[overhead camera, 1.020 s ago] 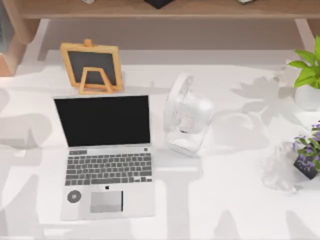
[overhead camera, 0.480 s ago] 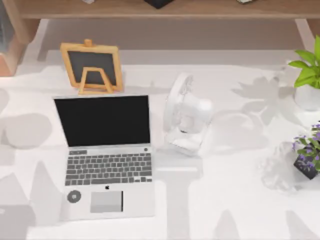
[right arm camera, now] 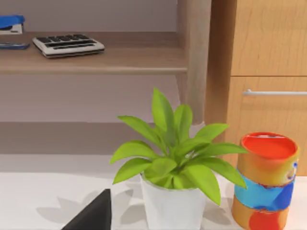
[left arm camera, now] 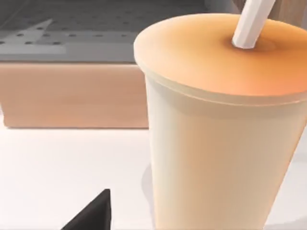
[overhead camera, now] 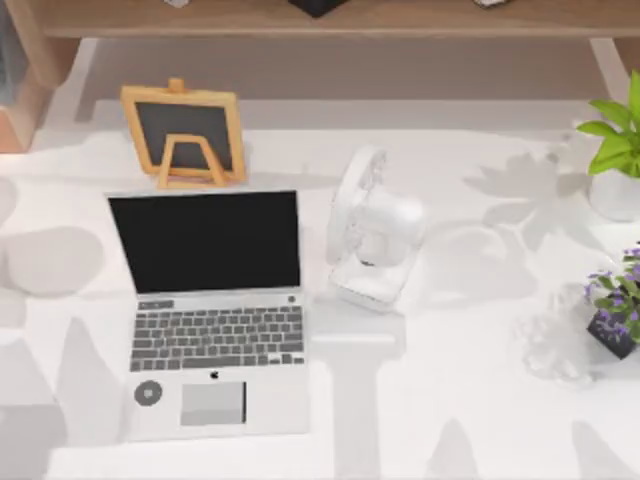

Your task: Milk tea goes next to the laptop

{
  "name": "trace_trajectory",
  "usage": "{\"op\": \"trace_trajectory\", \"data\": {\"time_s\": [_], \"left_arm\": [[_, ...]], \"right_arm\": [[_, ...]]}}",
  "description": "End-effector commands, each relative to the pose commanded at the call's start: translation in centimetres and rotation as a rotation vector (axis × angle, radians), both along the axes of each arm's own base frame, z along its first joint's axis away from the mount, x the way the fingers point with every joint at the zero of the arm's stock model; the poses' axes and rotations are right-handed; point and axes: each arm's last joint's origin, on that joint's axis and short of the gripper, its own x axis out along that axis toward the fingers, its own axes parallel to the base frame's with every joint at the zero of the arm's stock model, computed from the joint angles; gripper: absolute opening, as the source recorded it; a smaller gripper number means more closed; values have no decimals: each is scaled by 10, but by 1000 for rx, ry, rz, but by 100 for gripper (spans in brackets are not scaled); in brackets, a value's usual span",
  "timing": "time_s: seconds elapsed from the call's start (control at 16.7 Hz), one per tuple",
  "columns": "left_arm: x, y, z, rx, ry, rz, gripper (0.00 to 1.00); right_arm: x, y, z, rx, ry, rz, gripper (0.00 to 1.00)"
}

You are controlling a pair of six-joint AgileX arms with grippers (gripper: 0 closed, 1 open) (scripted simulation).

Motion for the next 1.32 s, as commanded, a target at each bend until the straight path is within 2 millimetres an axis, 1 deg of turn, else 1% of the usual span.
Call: {"op": "trace_trajectory", "data": {"time_s": [0.12,0.24,0.36,0.48,0.54,0.78,1.32], "left_arm": [[14,2,0,3,-5,1,100],[33,3,-5,-1,1,1,100],[54,2,-11,-3,7,1,100],[70,-1,-15,-2,4,1,100],[73,-1,-16,-1,1,1,100],[74,-2,-16,0,1,1,100],[74,-2,-16,0,1,1,32]], "right_arm": [[0,0,0,0,0,0,100],[0,0,0,0,0,0,100],[0,0,0,0,0,0,100],[0,0,0,0,0,0,100],[0,0,0,0,0,0,100],[0,0,0,0,0,0,100],[0,0,0,0,0,0,100]]}}
